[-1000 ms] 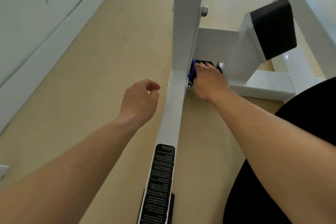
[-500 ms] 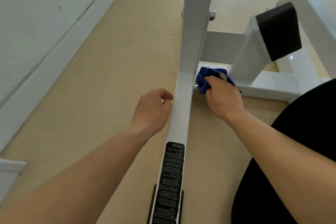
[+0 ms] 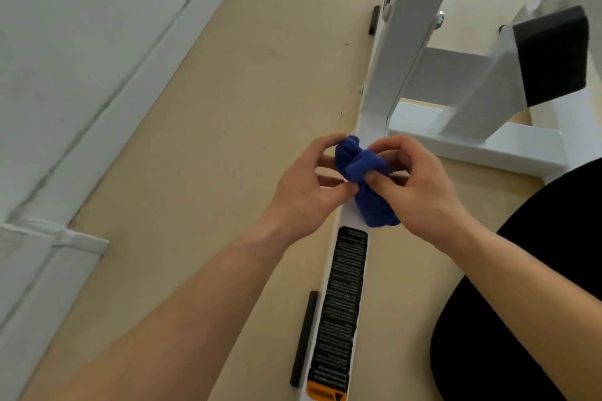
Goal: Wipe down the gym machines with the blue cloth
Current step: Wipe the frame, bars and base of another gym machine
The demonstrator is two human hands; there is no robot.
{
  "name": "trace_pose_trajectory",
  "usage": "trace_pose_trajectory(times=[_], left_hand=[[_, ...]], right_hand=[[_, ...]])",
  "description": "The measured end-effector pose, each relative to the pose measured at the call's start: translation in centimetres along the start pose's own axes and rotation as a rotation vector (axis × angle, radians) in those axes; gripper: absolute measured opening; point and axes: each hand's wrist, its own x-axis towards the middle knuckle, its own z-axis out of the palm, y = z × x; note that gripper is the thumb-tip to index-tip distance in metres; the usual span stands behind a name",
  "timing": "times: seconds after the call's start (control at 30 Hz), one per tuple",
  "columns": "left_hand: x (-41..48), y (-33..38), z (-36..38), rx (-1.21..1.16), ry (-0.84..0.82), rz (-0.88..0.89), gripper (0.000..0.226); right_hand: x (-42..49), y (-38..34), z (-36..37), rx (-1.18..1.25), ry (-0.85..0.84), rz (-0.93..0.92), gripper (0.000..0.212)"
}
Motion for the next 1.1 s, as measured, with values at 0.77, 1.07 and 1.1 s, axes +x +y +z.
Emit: trace_pose_trajectory(times=[0.77, 1.07, 1.1], left_hand=[[-2.0, -1.9, -0.6, -0.233, 0.119, -0.249, 0.016], [-0.4, -3.8, -0.6, -0.065, 0.226, -0.323, 0.011], [-0.3, -4.0, -0.2, -0.073, 0.250, -0.339, 0.012]], right_hand=[[1.4, -0.2, -0.9, -0.556, -0.300, 0.013, 0.015], [-1.1, 0.4, 0.4, -0.644, -0.094, 0.072, 0.027], [-1.4, 0.2, 1.0, -0.629, -0.114, 0.095, 0.037]])
